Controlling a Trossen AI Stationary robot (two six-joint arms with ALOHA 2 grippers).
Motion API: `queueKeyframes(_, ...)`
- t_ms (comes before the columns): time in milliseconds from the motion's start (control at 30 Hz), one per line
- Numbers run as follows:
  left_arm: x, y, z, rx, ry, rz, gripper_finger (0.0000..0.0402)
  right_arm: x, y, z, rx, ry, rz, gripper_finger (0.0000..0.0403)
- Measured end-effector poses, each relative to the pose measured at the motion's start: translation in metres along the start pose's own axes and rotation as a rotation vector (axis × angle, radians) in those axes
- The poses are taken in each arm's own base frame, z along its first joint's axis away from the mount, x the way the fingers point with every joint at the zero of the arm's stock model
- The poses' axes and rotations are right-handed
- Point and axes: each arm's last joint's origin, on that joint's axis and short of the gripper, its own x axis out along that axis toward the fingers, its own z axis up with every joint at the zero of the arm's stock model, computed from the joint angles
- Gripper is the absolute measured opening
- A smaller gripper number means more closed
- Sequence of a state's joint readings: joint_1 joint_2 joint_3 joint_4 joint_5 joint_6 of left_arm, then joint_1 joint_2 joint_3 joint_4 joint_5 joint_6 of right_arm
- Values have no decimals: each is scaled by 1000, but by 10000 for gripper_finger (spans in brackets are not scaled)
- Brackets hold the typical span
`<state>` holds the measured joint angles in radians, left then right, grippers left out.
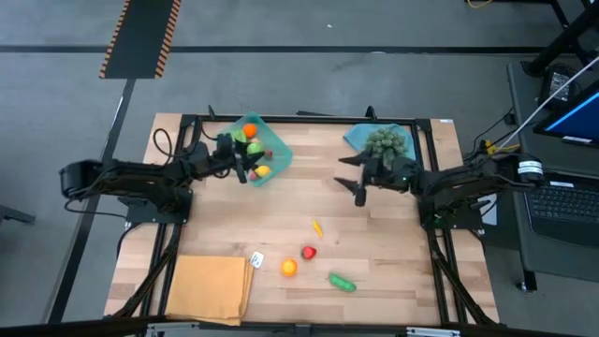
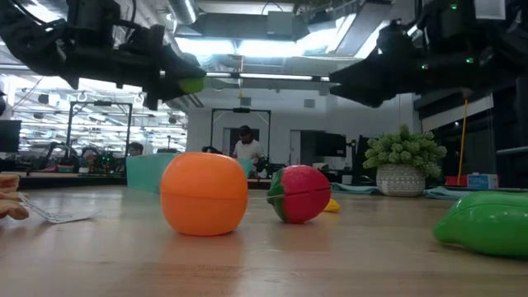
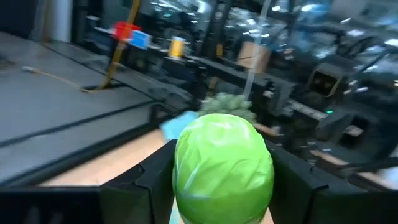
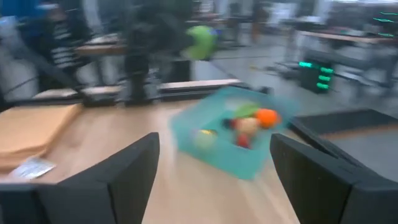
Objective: Pick and placing Produce into tupperware
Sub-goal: Put the green cabbage into the blue bin
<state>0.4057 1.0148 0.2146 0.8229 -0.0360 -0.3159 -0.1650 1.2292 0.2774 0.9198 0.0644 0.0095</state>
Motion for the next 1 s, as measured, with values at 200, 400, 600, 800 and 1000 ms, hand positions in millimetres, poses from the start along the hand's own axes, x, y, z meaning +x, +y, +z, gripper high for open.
queueKeyframes(200,-5,5,-3,84,38,159,188,-6,-2,-4,33,7,-47,308)
queueKeyframes(400,-9,9,-1,160,28,290,187,-6,-2,-5,34,13,-48,308)
queueKeyframes(600,-10,12,-3,196,48,369,189,-6,-2,-6,33,24,-48,308)
queueKeyframes(800,-10,12,-3,195,47,369,186,-6,-2,-7,36,31,-49,308)
queueKeyframes(1000,-1,13,8,195,197,431,186,-6,-2,-7,36,34,-49,308)
